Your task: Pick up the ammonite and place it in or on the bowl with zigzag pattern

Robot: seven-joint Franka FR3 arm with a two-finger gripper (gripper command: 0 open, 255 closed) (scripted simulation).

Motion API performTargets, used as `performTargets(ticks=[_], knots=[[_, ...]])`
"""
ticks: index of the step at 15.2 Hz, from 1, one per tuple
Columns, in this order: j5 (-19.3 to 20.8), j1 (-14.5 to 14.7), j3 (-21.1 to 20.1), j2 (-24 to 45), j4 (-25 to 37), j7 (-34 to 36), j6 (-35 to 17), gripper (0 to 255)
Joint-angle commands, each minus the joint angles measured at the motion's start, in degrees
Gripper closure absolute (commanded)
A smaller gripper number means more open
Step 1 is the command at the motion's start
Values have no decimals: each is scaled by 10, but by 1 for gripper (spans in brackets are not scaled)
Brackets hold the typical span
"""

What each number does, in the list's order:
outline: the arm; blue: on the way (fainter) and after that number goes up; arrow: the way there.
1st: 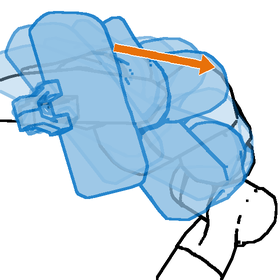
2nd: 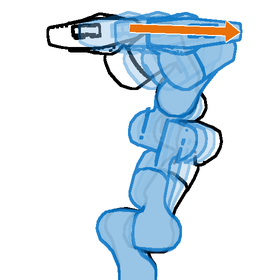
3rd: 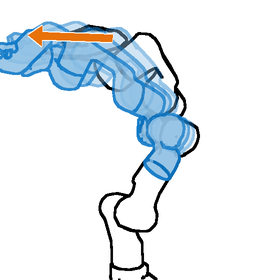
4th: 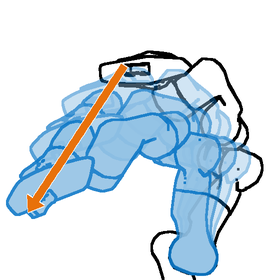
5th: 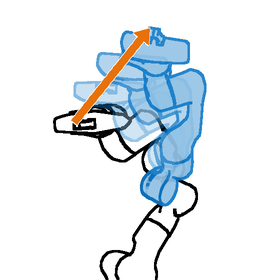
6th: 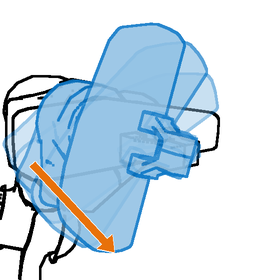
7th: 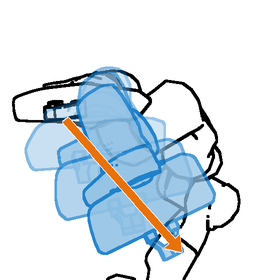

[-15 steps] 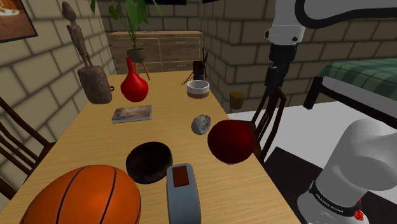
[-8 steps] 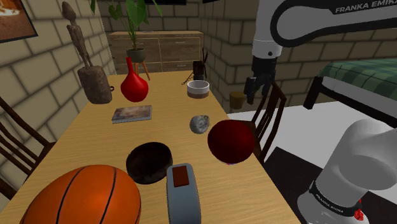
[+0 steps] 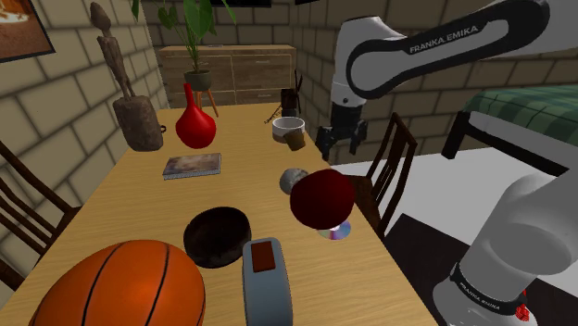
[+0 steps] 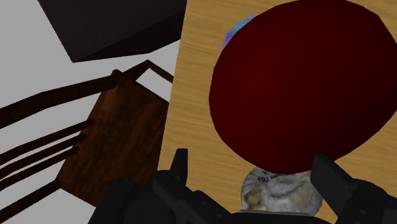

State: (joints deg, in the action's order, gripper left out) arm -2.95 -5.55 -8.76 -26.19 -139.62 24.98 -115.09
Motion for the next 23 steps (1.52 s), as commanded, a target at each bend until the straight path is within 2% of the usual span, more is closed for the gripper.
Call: performTargets(ticks=[1,7,13,23], knots=[[-4,-8,-11,39,6,43,-34,0],[4,-31,-32,169,60,164,-129,0],[31,-45,-32,299,138,285,-199,0],[48,-42,-28,354,136,306,-257,0]])
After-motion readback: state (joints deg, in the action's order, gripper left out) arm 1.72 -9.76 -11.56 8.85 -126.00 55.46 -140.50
